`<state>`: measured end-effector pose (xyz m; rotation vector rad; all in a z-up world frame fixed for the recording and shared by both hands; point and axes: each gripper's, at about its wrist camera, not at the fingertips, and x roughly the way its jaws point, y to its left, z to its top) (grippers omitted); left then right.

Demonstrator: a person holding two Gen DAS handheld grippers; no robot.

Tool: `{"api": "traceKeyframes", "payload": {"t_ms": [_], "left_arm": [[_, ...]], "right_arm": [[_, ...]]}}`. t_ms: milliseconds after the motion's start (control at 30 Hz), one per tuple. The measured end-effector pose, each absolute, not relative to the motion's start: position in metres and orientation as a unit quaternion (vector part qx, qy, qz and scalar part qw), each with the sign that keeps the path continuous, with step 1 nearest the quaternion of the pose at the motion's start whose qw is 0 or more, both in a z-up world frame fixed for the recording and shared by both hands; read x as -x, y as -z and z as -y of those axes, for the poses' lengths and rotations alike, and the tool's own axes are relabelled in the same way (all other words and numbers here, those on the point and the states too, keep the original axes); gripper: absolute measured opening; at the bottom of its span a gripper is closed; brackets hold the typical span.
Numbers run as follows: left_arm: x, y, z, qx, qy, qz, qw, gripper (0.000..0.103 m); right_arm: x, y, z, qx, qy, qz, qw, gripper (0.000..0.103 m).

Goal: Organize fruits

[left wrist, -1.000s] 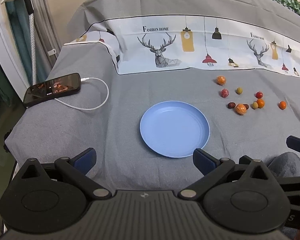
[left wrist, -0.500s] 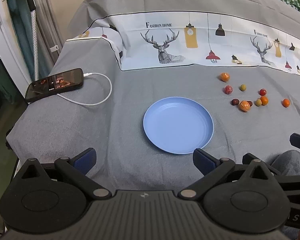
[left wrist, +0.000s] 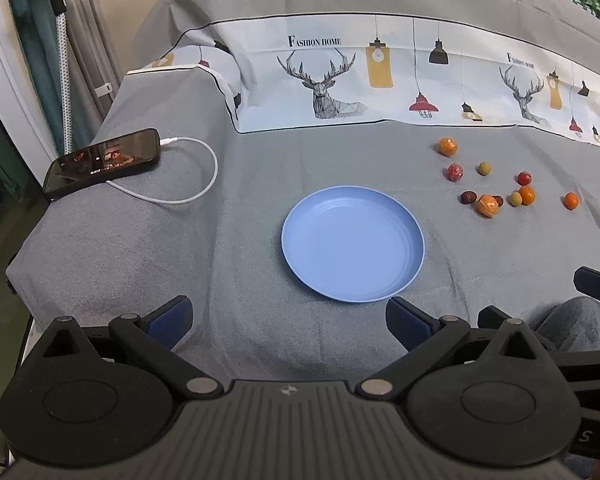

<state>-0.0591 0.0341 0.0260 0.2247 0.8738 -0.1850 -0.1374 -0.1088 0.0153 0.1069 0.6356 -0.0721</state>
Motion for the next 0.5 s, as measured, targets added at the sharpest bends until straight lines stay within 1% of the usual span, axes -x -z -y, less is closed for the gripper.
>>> {"api": "traceKeyframes", "payload": {"t_ms": [267,500], "left_arm": [[0.044,-0.019,-0.025,-0.1,0.099,-0.447,0.884,0.103],[0.006,-0.006,0.027,-0.118,0.126,-0.465,0.868,0.103]], "right_arm": [[0.127,-0.004,0.123,-0.074,0.048,-0.325,0.941,0.102],[0.111,0.021,0.197,-0.157,0.174,-0.326,0.916,0.102]]}}
